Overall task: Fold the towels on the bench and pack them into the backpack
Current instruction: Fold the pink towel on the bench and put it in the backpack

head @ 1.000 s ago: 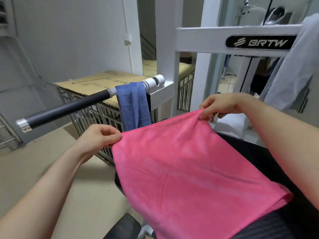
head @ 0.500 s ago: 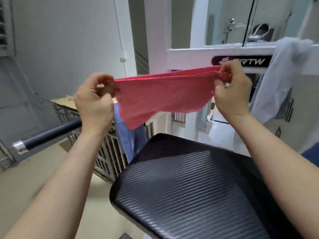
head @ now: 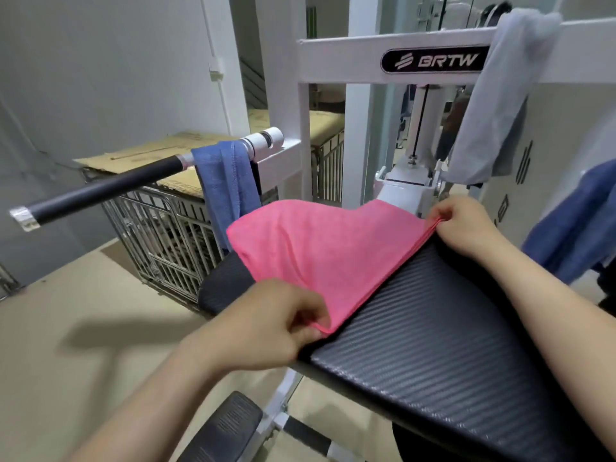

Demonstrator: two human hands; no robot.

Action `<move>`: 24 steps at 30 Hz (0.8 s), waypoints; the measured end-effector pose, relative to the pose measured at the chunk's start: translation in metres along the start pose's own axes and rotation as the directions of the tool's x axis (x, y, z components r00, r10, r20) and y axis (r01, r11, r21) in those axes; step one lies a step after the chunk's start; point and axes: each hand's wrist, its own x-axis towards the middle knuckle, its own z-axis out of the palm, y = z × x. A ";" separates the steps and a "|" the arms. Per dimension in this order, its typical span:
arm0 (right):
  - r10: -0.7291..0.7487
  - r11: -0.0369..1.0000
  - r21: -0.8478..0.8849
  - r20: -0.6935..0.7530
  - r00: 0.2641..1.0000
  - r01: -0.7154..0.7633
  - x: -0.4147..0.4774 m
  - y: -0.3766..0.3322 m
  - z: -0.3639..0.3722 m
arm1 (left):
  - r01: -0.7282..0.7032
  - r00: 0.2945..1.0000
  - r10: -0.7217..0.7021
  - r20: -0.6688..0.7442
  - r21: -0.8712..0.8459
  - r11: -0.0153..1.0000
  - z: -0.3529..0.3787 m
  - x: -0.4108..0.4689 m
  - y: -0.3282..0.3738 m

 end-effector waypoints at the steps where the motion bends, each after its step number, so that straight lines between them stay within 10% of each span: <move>1: 0.025 1.000 0.002 0.001 1.000 -0.025 -0.002 0.003 -0.003 | -0.030 0.999 0.031 0.021 -0.037 0.999 0.007 -0.002 0.011; 6: -0.001 0.998 0.066 0.007 1.000 0.001 -0.016 0.002 -0.020 | -0.015 0.994 0.058 0.089 -0.418 0.908 0.034 -0.011 0.052; 12: 0.053 0.842 0.539 -0.054 0.997 -0.015 0.000 -0.042 -0.032 | -0.053 0.970 -0.201 -0.138 -0.925 0.377 0.022 -0.029 0.029; 15: 0.075 0.856 0.513 -0.010 0.997 -0.059 0.027 -0.067 -0.017 | -0.142 0.881 -0.436 -0.185 -0.981 0.131 0.005 -0.033 0.009; 19: -0.007 0.944 0.328 0.098 0.995 -0.025 0.058 -0.107 0.020 | -0.145 0.700 -0.703 -0.126 -0.989 0.032 -0.002 -0.032 -0.016; 24: -0.080 0.996 -0.027 0.212 0.974 0.088 0.081 -0.131 0.074 | -0.083 0.557 -0.812 -0.174 -0.985 0.154 -0.013 -0.033 -0.051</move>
